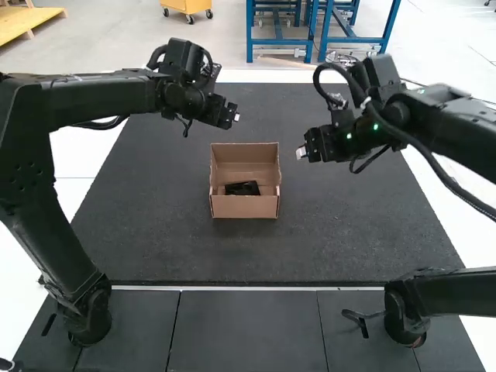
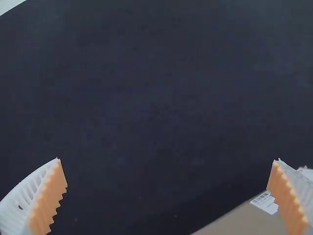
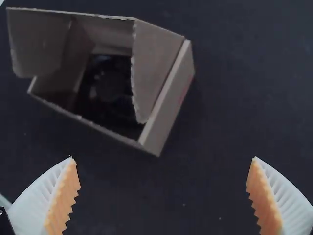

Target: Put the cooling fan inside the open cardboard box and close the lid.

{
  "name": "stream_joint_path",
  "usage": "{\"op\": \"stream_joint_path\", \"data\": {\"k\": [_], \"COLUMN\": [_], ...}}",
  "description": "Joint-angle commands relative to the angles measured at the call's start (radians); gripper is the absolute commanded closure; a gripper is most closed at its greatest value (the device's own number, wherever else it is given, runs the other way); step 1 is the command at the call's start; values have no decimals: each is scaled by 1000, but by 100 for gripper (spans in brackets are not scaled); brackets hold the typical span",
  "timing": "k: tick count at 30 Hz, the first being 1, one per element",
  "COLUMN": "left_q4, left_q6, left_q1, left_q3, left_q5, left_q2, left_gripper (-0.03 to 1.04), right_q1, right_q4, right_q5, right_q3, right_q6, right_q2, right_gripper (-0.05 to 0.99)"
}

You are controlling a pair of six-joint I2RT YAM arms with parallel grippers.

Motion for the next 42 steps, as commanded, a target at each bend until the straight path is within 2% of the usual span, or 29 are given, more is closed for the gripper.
{"op": "stream_joint_path", "data": {"k": [1,8,17,20,26,30,34,38,42], "left_q4": [-25,-123,-257,-289,-297,-306,-307,-291,-251], "left_q6": [1,4,4,2,-1,-2,-24,-28,-28], "left_q1": [-5,-14,-14,-14,-17,-35,-66,-88,-91], "left_q3": [66,92,66,54,25,-1,-32,-80,-129], "left_q5": [0,24,43,66,76,81,81,81,76], "left_q2": [27,47,44,39,21,20,3,-16,-30], "left_gripper": [4,4,4,4,4,4,4,4,4], "right_q1": [10,9,7,5,2,1,1,-1,-1], "right_q4": [-37,-57,-57,-59,-76,-88,-95,-100,-102], "right_q5": [-23,-48,-49,-49,-75,-94,-95,-95,-95], "right_q3": [77,134,186,208,229,214,203,194,185], "right_q6": [-20,25,45,51,77,91,91,91,88], "right_q2": [17,63,113,130,152,153,153,153,152], "right_gripper": [16,16,16,16,16,16,16,16,16]}}
